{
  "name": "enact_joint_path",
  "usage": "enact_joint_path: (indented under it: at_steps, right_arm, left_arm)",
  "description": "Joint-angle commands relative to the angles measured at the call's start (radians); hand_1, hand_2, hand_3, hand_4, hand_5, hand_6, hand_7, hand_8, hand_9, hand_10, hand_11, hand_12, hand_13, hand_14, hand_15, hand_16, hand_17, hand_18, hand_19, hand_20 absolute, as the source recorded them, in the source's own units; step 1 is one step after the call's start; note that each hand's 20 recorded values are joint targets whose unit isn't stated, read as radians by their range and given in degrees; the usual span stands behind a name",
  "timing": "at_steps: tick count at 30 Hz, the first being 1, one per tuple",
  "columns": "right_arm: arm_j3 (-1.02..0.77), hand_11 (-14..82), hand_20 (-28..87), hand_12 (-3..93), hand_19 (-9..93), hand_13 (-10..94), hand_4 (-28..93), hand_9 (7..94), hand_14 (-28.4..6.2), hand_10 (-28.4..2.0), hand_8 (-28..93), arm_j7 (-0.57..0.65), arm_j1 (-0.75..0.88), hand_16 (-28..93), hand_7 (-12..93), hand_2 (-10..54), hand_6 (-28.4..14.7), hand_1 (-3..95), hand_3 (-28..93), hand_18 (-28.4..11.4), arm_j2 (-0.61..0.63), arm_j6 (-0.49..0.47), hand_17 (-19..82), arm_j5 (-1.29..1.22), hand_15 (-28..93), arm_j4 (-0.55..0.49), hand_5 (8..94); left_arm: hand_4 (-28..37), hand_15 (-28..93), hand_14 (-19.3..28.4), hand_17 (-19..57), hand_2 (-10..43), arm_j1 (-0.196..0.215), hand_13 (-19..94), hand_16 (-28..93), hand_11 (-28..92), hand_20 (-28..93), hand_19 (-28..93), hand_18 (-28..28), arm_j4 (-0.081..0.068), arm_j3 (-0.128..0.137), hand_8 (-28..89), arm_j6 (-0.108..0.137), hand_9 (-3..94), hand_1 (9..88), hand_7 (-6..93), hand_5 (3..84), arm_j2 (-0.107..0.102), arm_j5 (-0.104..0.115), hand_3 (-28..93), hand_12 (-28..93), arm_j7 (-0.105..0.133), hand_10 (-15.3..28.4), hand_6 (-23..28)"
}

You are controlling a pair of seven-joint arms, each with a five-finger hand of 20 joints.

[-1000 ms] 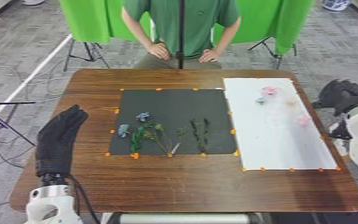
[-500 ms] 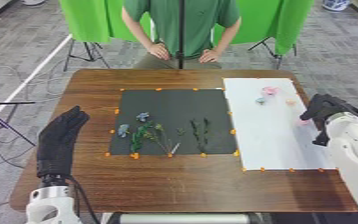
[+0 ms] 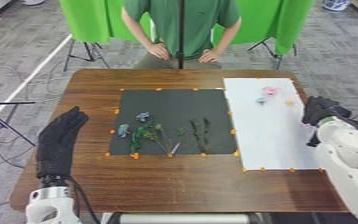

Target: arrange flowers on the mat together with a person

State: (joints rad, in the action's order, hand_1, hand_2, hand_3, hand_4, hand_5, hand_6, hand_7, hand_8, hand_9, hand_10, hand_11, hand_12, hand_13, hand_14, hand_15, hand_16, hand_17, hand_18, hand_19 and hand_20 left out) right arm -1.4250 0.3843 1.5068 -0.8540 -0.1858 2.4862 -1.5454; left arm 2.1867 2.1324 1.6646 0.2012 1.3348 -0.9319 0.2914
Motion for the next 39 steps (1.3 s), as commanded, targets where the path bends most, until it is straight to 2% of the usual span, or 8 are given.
enact_joint_path:
  at_steps: [1,8,13,17,19,27,30,39]
  right_arm:
    - [0.031,17.1,38,28.1,92,94,-27,93.7,0.2,-6.1,4,0.016,-0.015,21,22,-9.5,4.3,63.0,59,-17.7,0.031,0.06,53,-0.031,54,-0.141,83.9]
    - [0.168,18.1,43,27.8,93,94,-27,93.7,0.8,-6.3,5,0.007,-0.153,21,21,-9.5,3.9,63.5,60,-18.5,0.058,0.045,53,-0.014,59,-0.368,85.1]
    - [0.321,18.7,46,27.6,93,94,-27,93.7,1.1,-6.4,5,-0.072,-0.279,22,20,-9.5,3.8,63.8,59,-18.5,-0.015,-0.007,53,-0.137,61,-0.438,85.5]
    - [0.503,18.6,48,27.8,93,94,-27,93.7,1.1,-6.4,6,-0.158,-0.381,22,20,-9.5,3.7,64.0,59,-18.6,-0.108,-0.061,53,-0.17,62,-0.4,85.7]
    - [0.585,18.4,48,27.8,93,94,-27,93.7,1.2,-6.5,6,-0.198,-0.414,22,20,-9.5,3.8,64.0,59,-18.6,-0.165,-0.056,53,-0.159,62,-0.36,85.7]
    - [0.75,17.5,50,28.3,93,94,-27,93.7,1.5,-6.5,6,-0.254,-0.503,22,20,-9.5,3.7,64.0,59,-18.9,-0.379,-0.122,53,-0.083,64,-0.164,85.7]
    - [0.771,17.3,51,28.4,93,94,-27,93.7,1.5,-6.5,6,-0.275,-0.514,23,20,-9.5,3.8,63.9,59,-18.9,-0.414,-0.129,53,-0.042,65,-0.119,85.6]
    - [0.798,16.7,52,28.6,93,94,-27,93.7,1.6,-6.5,6,-0.253,-0.493,23,20,-9.5,4.1,63.4,59,-19.0,-0.416,-0.127,53,0.0,65,-0.069,85.2]
  left_arm:
    - [-18.0,15,14.8,11.1,-1.5,0.018,37,0,19,18,3,7.9,0.002,0.009,-6,-0.007,46.2,31.4,19.6,49.9,0.01,-0.002,63,13,-0.016,13.5,4.6]
    - [-18.0,15,14.7,11.0,-1.6,0.03,37,0,19,18,3,7.9,0.006,0.012,-6,0.002,46.3,31.2,19.6,49.9,0.009,-0.006,64,13,-0.01,13.5,4.6]
    - [-18.1,15,14.8,11.0,-1.6,0.046,37,0,19,18,3,7.9,0.011,0.016,-6,0.014,46.3,31.1,19.7,49.8,0.012,-0.001,64,13,-0.006,13.5,4.6]
    - [-18.1,15,14.8,11.0,-1.6,0.063,37,0,19,18,3,7.9,0.017,0.019,-6,0.021,46.2,31.0,19.7,49.8,0.018,-0.001,64,13,0.002,13.6,4.6]
    - [-18.2,15,14.8,11.0,-1.6,0.067,37,0,19,18,3,7.9,0.019,0.016,-6,0.025,46.3,30.9,19.7,49.8,0.021,-0.003,64,13,0.004,13.5,4.6]
    - [-19.0,15,14.9,11.0,-1.0,0.058,37,0,19,18,3,8.0,0.012,0.005,-7,0.028,46.3,30.3,19.7,49.8,0.02,0.004,64,13,0.016,13.6,4.6]
    - [-19.5,15,14.9,11.0,-0.4,0.054,37,0,19,18,3,7.9,0.013,0.005,-6,0.033,46.1,29.9,19.7,49.8,0.016,0.007,64,13,0.014,13.7,4.6]
    - [-19.8,15,14.8,11.0,-0.6,0.036,37,0,19,18,3,7.9,-0.001,-0.003,-6,0.013,46.1,29.6,19.6,49.9,0.004,0.007,64,13,0.008,13.7,4.6]
